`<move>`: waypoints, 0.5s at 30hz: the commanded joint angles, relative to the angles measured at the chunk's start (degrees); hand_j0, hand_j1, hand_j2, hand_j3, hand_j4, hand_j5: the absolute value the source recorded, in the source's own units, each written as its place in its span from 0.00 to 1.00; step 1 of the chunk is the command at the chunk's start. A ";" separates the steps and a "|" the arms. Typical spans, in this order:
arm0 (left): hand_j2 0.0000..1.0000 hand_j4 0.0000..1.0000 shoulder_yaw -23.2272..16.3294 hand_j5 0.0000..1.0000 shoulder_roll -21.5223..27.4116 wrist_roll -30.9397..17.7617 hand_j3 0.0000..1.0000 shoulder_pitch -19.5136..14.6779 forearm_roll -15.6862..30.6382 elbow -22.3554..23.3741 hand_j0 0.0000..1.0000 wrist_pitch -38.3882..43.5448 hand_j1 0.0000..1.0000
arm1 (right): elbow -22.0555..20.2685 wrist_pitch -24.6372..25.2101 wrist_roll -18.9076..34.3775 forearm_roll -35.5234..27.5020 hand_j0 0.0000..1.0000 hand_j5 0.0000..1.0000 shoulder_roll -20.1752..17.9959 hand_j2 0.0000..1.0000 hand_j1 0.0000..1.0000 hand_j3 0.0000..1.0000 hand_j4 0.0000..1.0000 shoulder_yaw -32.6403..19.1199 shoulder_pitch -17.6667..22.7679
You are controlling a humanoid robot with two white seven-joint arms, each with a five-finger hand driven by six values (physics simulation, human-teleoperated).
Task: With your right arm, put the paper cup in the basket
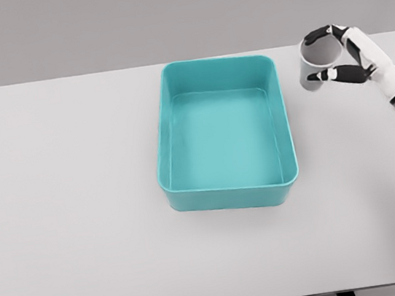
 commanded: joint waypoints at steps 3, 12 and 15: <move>1.00 1.00 -0.01 1.00 0.00 -0.01 1.00 0.00 -0.01 0.01 1.00 0.00 1.00 | -1.48 0.03 0.02 -0.38 0.50 0.50 -2.52 0.50 0.50 0.50 0.50 2.02 -0.70; 1.00 1.00 -0.01 1.00 0.00 -0.01 1.00 0.00 -0.01 0.01 1.00 0.00 1.00 | -1.74 0.03 0.37 -0.03 0.50 0.50 -2.52 0.50 0.50 0.50 0.50 10.11 -8.52; 1.00 1.00 -0.01 1.00 0.00 -0.01 1.00 0.00 -0.01 0.01 1.00 0.00 1.00 | -1.74 0.03 0.11 -0.03 0.50 0.50 -2.69 0.50 0.50 0.50 0.50 17.92 -14.76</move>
